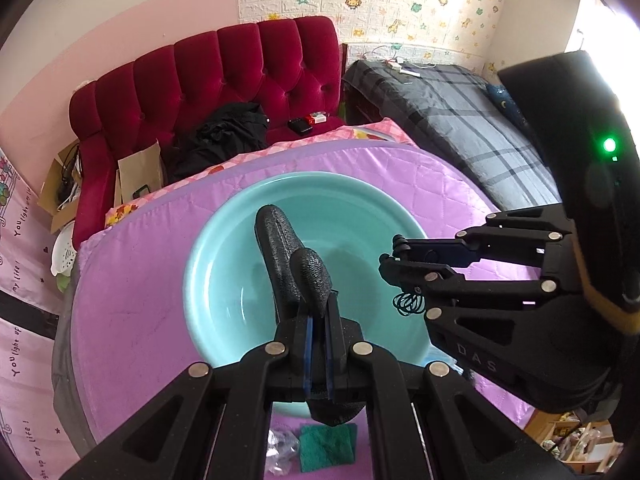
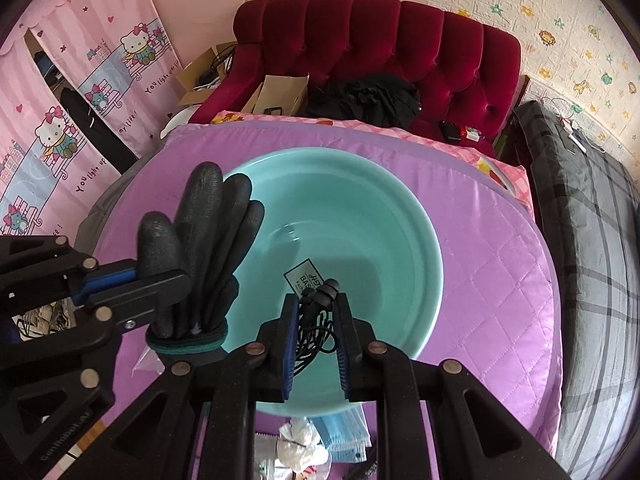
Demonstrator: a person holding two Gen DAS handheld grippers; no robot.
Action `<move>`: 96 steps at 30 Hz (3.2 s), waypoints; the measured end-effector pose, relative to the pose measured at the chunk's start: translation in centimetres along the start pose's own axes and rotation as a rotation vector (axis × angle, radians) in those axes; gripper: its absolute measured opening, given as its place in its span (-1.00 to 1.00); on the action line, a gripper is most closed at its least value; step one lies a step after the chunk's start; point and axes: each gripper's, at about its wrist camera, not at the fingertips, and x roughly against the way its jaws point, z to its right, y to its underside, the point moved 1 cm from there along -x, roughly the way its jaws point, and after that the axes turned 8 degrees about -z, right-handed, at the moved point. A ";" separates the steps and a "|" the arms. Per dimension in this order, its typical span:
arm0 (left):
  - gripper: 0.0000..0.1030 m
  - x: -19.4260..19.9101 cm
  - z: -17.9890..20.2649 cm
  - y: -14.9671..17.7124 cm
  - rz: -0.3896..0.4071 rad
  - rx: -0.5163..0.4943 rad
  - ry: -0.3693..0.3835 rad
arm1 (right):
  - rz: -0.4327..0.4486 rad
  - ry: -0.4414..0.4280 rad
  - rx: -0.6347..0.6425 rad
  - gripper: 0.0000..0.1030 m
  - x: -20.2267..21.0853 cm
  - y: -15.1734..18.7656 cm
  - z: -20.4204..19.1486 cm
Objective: Organize soft objects
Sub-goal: 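Carry the glove in the left tool over the teal basin while the right tool carries the cable, then open the left tool to drop the glove in the basin while the right tool releases the cable, then withdraw both tools from the basin back toward the remaining items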
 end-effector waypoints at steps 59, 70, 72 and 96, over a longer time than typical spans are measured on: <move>1.00 -10.4 -1.8 1.0 -0.078 0.052 -0.167 | -0.061 0.055 -0.097 1.00 -8.5 -2.4 2.4; 1.00 -6.0 -0.6 3.7 -0.048 0.062 -0.185 | -0.023 0.090 -0.109 1.00 -4.4 0.5 1.4; 1.00 -5.3 -0.6 4.3 -0.042 0.064 -0.194 | -0.019 0.091 -0.115 1.00 -3.7 1.1 1.3; 1.00 -0.5 1.6 13.9 -0.007 0.106 -0.178 | -0.004 0.111 -0.139 1.00 1.4 11.6 0.0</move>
